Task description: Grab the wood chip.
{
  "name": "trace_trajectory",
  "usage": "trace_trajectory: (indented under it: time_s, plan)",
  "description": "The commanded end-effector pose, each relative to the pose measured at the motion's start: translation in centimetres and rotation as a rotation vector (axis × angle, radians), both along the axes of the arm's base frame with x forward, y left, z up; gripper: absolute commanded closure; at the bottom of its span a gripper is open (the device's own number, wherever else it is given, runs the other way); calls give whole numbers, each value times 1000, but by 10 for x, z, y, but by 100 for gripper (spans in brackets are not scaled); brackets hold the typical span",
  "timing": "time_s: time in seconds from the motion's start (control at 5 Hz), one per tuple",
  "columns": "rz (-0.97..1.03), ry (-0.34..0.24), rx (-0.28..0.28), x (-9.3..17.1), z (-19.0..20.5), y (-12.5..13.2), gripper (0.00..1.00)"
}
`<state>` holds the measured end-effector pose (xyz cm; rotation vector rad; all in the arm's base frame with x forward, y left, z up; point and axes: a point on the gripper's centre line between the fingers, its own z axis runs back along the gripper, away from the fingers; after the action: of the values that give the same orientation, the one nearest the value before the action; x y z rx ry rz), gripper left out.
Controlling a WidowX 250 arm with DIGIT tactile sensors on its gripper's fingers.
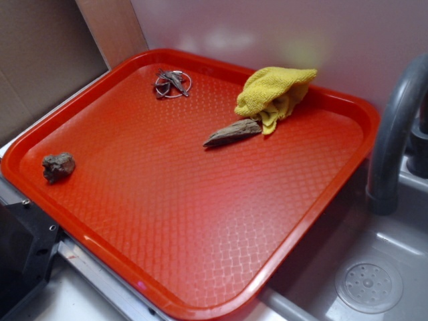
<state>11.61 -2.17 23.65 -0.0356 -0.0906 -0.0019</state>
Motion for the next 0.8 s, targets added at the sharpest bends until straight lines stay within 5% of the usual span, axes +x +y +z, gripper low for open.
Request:
trace_trajectory:
  time_s: [0.0, 0.2, 0.4, 0.6]
  plan:
    - [0, 0, 0, 0, 0, 0, 0]
    - [-248, 71, -33, 50, -50, -37, 0]
    - [-499, 64, -37, 86, -99, -53, 0]
    - [-565, -20, -73, 97, -132, -59, 0]
